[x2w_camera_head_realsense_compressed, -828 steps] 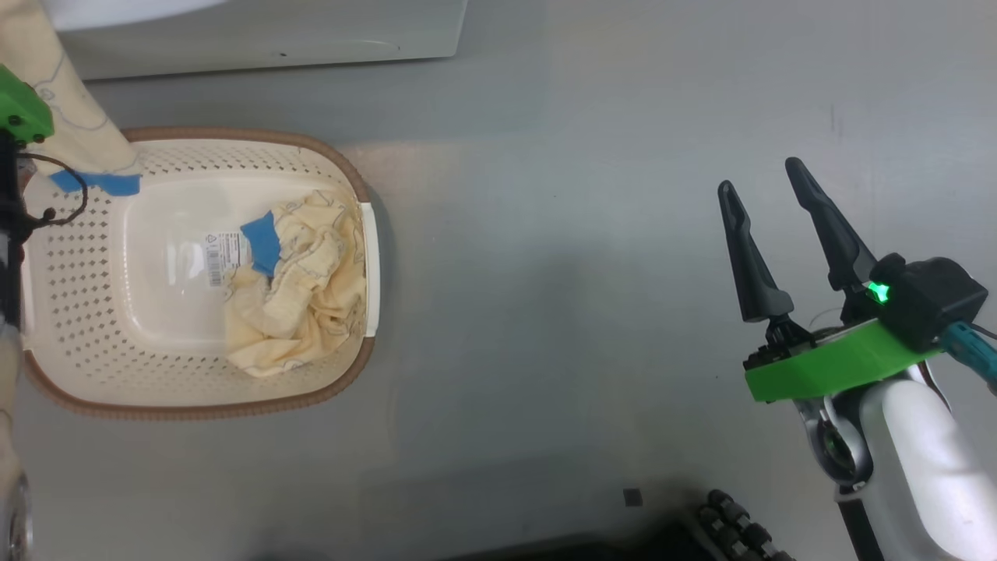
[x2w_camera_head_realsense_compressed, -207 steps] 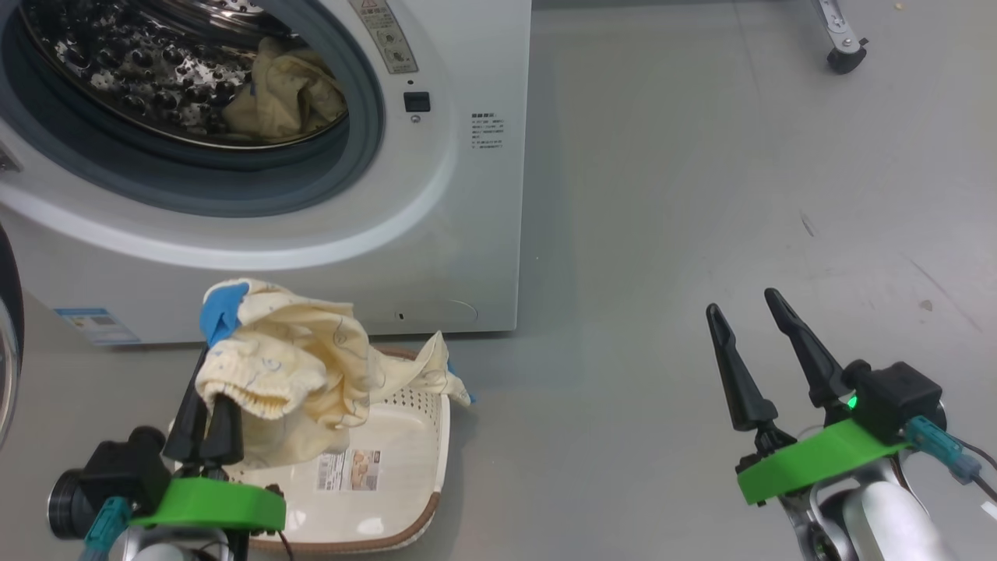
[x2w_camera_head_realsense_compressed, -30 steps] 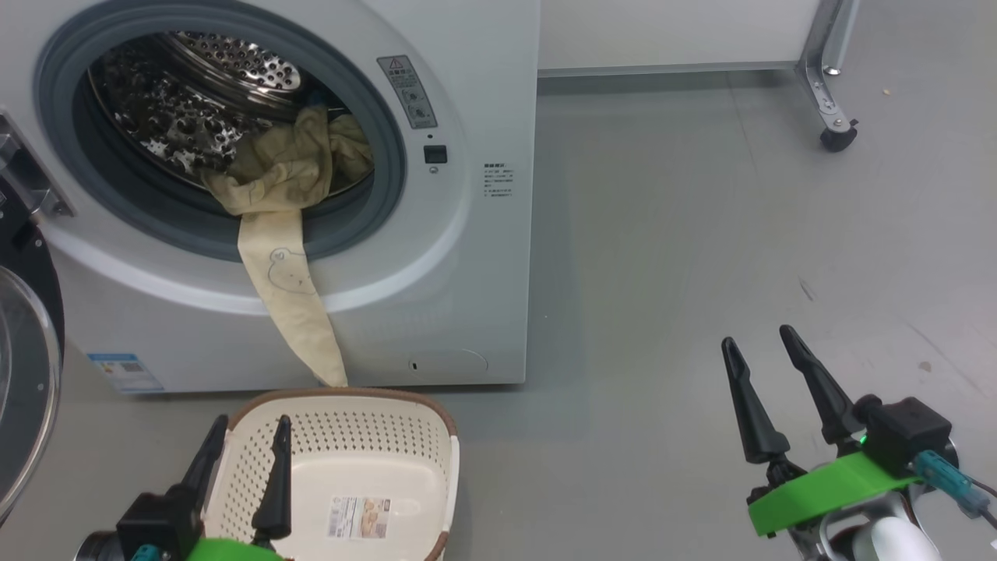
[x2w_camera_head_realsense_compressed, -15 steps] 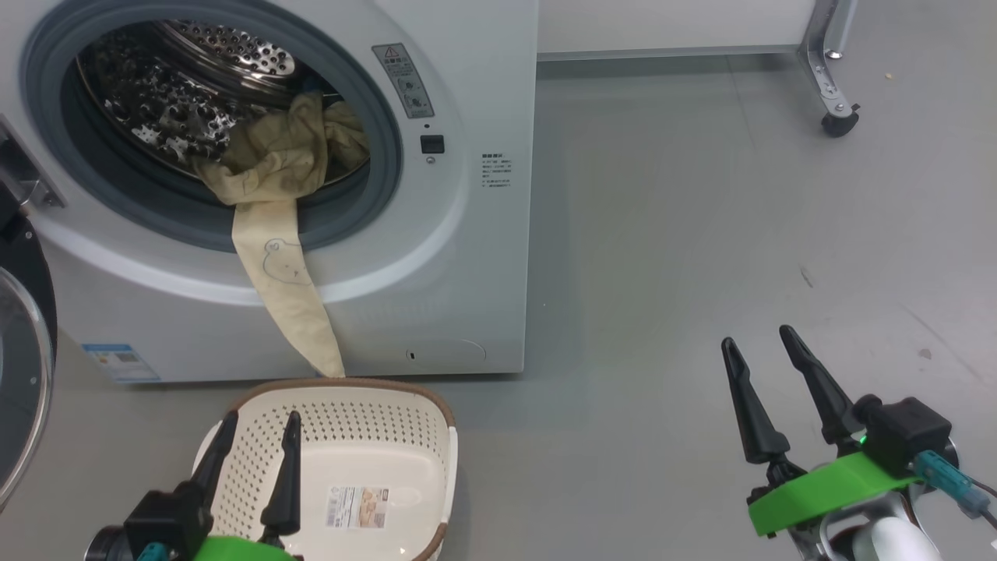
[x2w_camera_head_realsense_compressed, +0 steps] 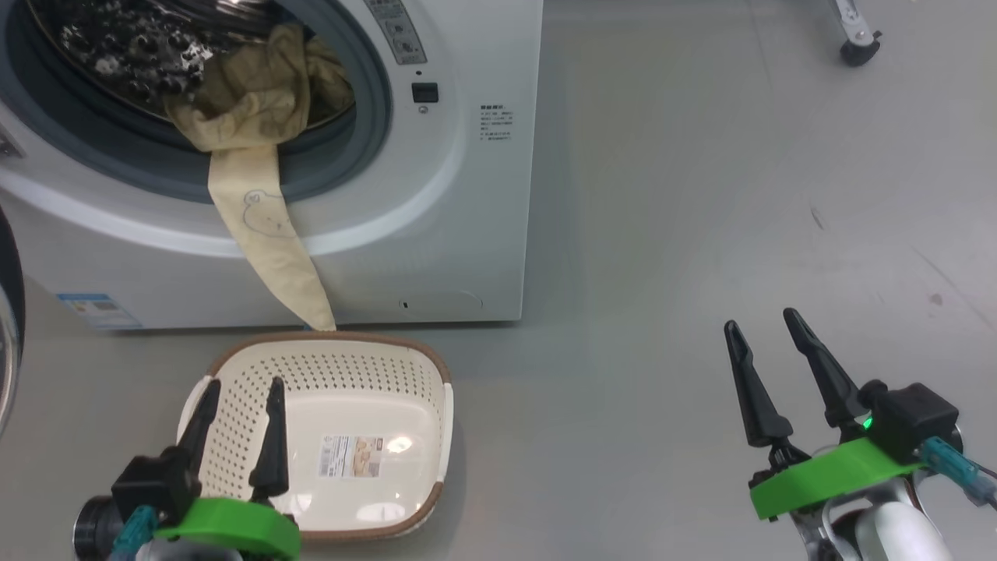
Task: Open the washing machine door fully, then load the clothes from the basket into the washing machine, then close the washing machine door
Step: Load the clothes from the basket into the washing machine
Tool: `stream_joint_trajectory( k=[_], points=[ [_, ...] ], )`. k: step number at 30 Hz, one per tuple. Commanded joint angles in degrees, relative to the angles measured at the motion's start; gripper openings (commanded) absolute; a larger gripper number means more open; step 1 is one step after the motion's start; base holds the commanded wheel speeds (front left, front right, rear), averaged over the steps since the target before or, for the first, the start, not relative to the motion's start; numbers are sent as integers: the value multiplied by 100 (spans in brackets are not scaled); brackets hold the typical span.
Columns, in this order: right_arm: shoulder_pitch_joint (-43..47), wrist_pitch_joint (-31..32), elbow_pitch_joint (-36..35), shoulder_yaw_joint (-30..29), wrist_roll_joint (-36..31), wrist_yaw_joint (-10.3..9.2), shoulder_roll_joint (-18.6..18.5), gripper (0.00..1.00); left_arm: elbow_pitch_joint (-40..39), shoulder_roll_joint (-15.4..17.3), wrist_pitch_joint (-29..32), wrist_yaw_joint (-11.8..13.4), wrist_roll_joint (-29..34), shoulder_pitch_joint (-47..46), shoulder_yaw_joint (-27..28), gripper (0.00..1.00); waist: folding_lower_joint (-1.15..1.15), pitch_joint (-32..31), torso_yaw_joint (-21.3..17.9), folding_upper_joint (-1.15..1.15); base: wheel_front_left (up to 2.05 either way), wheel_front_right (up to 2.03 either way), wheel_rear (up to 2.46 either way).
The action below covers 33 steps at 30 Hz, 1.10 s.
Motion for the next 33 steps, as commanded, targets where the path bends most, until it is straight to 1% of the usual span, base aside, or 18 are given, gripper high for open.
stream_joint_trajectory(
  k=[1, 4, 7, 11, 15, 19, 22, 23, 27, 33],
  points=[
    [-307, -38, -221, 70, -22, -15, -77, 100, -67, 30, -39, -17, 31, -402, 236, 100, 0, 316, -23, 0, 0, 0, 0],
    [-425, -38, -263, 80, -53, -15, -106, 100, 178, -24, -28, -21, -10, -742, 243, 100, 0, 666, -27, 0, 0, 0, 0],
    [-567, -38, -307, 126, -91, -15, -129, 100, 499, -55, 1, -83, -128, -1175, 299, 100, 0, 1017, -64, 0, 0, 0, 0],
    [-762, -38, -365, 171, -121, -15, -116, 100, 1039, -9, 69, -165, -338, -1794, 472, 100, 0, 1424, -195, 0, 0, 0, 0],
    [-877, -38, -389, 141, -163, -15, -111, 100, 1659, 10, 195, -311, -658, -2489, 676, 100, 0, 1755, -270, 0, 0, 0, 0],
    [-1003, -38, -437, 172, -182, -15, -109, 100, 2250, 148, 299, -448, -901, -3203, 865, 100, 0, 2065, -407, 0, 0, 0, 0],
    [-1115, -38, -505, 149, -171, -15, -87, 100, 2736, 363, 362, -493, -930, -3824, 924, 100, 0, 2343, -538, 0, 0, 0, 0],
    [-1115, -38, -505, 149, -171, -15, -87, 100, 2736, 363, 362, -493, -930, -3824, 924, 100, 0, 2343, -538, 0, 0, 0, 0],
    [-1182, -38, -538, 147, -185, -15, -57, 100, 3186, 541, 472, -548, -854, -4363, 840, 100, 0, 2600, -640, 0, 0, 0, 0],
    [-1300, -38, -578, 187, -180, -15, 5, 100, 3847, 683, 627, -593, -747, -5025, 686, 100, 0, 2889, -768, 0, 0, 0, 0]
  ],
)
